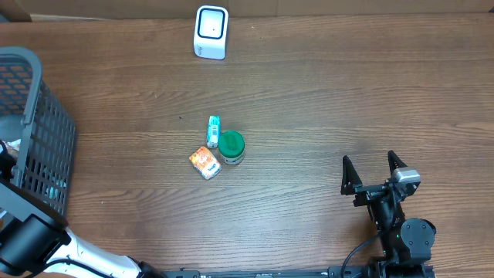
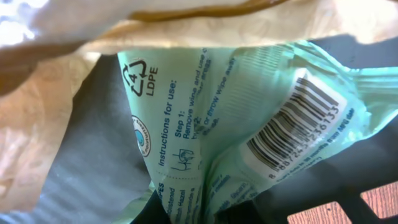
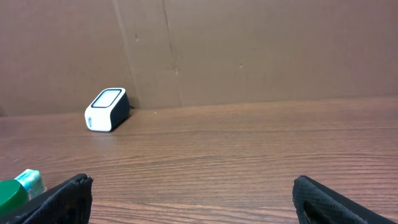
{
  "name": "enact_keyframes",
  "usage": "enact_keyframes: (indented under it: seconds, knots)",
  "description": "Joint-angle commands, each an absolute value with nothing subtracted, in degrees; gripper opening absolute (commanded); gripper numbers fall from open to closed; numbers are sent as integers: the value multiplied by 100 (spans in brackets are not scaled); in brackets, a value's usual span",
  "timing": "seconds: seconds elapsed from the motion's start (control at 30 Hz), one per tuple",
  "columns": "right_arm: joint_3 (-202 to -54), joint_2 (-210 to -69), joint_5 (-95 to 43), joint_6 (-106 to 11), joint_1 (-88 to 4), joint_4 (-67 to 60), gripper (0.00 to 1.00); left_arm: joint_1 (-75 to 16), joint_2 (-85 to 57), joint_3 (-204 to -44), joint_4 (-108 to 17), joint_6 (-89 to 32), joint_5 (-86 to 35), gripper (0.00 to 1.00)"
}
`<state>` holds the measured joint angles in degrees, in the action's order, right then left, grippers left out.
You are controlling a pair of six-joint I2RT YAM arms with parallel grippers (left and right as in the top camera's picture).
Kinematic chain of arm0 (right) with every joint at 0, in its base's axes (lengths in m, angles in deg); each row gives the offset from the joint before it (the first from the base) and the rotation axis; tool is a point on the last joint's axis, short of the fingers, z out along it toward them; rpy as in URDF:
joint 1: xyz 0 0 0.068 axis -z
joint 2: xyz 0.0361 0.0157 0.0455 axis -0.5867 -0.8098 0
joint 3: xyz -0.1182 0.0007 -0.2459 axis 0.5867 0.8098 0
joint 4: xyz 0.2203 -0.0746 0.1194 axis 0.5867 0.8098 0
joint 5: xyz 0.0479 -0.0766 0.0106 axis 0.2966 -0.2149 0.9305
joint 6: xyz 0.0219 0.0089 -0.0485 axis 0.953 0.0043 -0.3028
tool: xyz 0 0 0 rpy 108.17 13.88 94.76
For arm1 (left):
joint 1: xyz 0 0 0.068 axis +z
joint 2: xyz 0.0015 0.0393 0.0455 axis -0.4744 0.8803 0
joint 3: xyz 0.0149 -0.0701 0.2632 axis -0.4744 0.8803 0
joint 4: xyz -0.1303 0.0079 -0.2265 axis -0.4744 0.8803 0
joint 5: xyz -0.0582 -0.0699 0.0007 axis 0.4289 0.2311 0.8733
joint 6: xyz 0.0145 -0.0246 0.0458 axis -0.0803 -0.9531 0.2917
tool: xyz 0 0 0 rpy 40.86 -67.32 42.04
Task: Scan the item barcode
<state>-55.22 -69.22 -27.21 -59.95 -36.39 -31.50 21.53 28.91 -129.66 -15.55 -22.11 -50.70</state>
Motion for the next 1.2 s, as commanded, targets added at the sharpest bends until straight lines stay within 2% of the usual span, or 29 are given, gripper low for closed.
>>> enact_keyframes:
  seconds: [0.0,0.2,0.43,0.67,0.87,0.93,1.0,1.17]
  knots:
    - [-5463,-6881,-2778,-5991,-3668,-3177,100,2094,3009,-13331,-1078,-2316,-5048,4]
    - [-5463,-6881,-2780,-5991,-3668,-3177,100,2076,2552,-14629,-322,-2766,-4967,4]
    - [-5460,-6881,-2778,-5991,-3668,-3177,100,1897,1455,-16268,-88,-3026,-4062,4]
    - [-5463,-6881,-2778,-5991,-3666,-3177,100,369,102,-16513,-379,-2976,-4021,4]
    - [-5460,-6881,-2778,-5991,-3668,-3177,100,-2101,135,-16292,629,-2674,-4775,4]
    - [-5463,-6881,-2778,-5991,-3668,-3177,100,-2693,248,-15910,791,-2674,-4908,4]
    - [-5460,-6881,-2778,-5991,-3668,-3177,100,-3522,441,-14758,541,-2683,-4939,4]
    - [-5463,-6881,-2778,-5991,-3668,-3177,100,-4033,810,-13007,-578,-2921,-4937,4]
